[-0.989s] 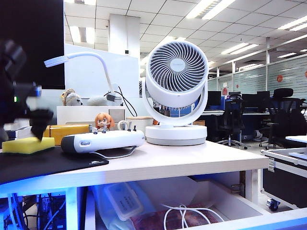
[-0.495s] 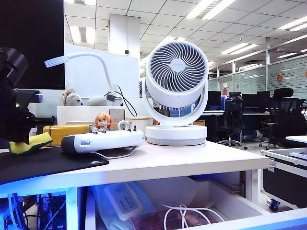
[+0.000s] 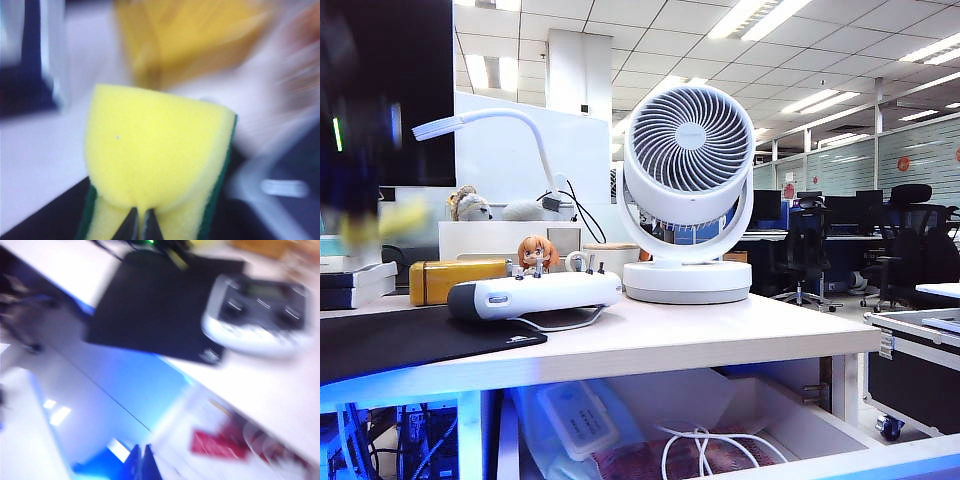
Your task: Open the drawer, place the cleaning sponge inside, then close the drawer.
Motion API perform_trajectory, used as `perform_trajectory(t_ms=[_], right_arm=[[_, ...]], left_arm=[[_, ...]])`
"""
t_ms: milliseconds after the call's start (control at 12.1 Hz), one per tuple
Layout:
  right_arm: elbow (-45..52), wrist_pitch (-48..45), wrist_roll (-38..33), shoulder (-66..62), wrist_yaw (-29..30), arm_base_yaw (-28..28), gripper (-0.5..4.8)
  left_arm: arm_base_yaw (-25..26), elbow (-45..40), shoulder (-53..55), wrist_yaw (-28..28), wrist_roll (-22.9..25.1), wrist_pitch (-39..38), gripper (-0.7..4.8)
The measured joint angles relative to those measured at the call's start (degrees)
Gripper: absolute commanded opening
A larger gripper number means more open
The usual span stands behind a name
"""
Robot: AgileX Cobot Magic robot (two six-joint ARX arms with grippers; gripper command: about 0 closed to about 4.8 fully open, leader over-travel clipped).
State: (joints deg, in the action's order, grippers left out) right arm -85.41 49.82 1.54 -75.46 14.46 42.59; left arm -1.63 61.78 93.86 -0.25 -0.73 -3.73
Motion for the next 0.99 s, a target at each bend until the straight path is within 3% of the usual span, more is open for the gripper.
perform_trajectory(t_ms=[82,412,824,989], right_arm=[[0.0,3.48,0.0,0.66,-1.99,-0.02,-0.06],[-0.02,10.32,-0.02,3.72,-5.29,0.0,-0.06],[0.0,12.35,-0.22,7.23,-10.4,0.0,-0.06],[-0.04,11.85,-1.33,9.6,-11.04,0.0,-0.06]], left_arm=[[-1.25,0.2,-6.05,3.96,0.04,-4.17,-0.06],[-11.41,0.09,-17.31,9.22,1.11,-14.88,-0.05],[-28.52,0.07,-15.32,13.16,1.07,-19.61,-0.06],[-32.59,0.07,-10.58,12.79,-0.79,-19.5,-0.06]])
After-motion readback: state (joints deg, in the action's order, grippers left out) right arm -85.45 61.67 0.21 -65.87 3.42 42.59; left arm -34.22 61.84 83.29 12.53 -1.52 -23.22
